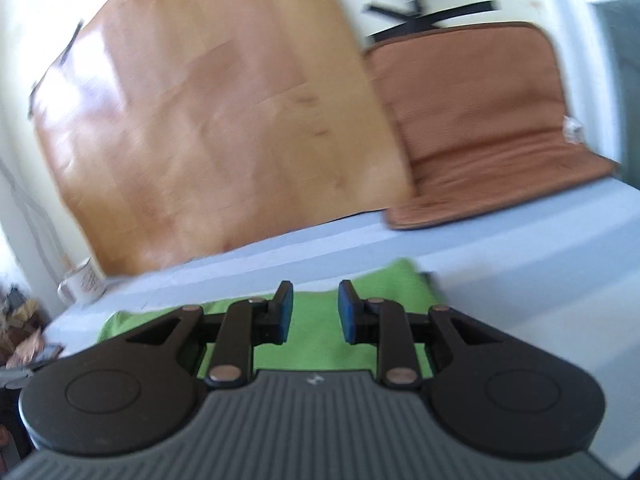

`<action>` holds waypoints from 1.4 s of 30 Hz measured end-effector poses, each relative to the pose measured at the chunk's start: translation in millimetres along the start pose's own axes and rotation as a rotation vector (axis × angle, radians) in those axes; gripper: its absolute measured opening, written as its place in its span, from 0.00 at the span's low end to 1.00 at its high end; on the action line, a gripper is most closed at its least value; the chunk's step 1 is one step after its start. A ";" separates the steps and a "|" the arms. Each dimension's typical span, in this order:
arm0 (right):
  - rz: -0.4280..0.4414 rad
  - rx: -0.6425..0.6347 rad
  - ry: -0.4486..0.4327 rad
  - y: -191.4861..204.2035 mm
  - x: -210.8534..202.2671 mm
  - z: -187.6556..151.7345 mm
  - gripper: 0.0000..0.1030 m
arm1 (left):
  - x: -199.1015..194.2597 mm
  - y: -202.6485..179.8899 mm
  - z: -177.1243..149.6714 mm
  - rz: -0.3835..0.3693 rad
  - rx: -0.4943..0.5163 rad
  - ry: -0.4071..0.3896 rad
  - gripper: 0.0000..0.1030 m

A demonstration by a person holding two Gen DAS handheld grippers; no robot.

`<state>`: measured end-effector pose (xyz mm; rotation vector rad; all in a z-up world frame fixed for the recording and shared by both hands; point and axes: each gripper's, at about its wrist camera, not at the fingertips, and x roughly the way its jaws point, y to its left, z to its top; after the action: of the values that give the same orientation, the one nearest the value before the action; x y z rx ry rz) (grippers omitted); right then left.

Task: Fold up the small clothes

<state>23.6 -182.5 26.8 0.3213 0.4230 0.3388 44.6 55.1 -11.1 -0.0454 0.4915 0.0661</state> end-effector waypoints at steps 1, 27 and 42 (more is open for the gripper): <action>0.013 -0.032 0.024 8.4 8.7 -1.6 0.28 | -0.2 -0.6 -0.1 0.002 0.004 -0.001 0.39; -0.073 0.109 -0.036 -10.3 -23.0 -33.2 0.27 | 1.5 -5.8 -1.1 0.022 0.049 0.009 0.44; -0.089 0.128 -0.017 -16.5 -39.8 -56.9 0.30 | 1.3 -5.8 -1.5 0.022 0.049 0.008 0.45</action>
<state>-31.9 -199.3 -14.8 0.4283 0.4421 0.2224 45.5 49.3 -12.9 0.0077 0.5017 0.0753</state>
